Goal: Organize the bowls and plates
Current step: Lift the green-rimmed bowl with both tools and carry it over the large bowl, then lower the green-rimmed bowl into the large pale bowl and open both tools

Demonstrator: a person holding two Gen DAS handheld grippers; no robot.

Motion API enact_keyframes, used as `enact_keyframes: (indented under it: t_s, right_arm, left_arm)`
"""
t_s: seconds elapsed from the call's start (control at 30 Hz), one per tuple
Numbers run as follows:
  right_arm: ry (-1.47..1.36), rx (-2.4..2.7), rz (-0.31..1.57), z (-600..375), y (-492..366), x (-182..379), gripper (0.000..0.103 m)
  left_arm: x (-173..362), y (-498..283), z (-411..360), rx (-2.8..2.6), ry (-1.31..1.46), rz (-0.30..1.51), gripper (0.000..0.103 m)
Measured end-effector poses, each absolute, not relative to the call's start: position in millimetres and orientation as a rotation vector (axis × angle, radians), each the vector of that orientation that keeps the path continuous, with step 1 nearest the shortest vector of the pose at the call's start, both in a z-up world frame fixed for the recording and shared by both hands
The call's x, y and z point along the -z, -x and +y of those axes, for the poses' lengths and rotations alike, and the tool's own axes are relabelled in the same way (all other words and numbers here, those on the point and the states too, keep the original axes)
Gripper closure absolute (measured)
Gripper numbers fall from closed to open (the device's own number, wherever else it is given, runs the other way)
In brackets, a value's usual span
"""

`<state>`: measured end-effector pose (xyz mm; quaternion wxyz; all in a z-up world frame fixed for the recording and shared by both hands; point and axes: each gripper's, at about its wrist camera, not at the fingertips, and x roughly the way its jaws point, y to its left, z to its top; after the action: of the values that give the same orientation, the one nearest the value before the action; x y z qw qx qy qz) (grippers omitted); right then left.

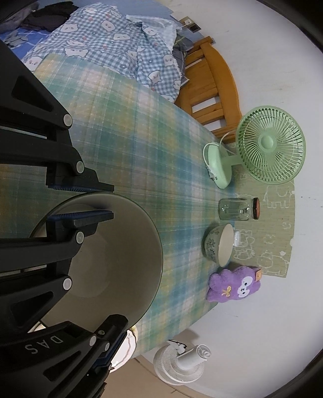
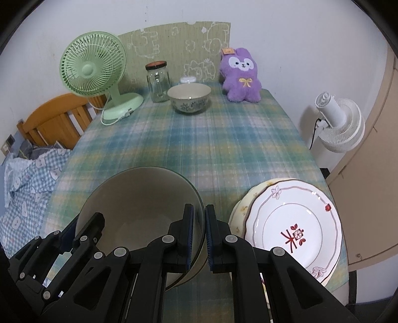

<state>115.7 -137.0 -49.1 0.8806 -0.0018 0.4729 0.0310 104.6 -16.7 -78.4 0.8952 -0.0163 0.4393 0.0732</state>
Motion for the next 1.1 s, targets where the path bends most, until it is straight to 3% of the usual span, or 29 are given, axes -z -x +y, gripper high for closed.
enact_keyframes:
  t_s: [1.1]
  right_arm:
    - [0.017,-0.01,1.076,-142.0,-120.3,87.1,0.09]
  left_arm:
    - [115.8,-111.5,-23.0,-0.1,0.022,1.011,0.093]
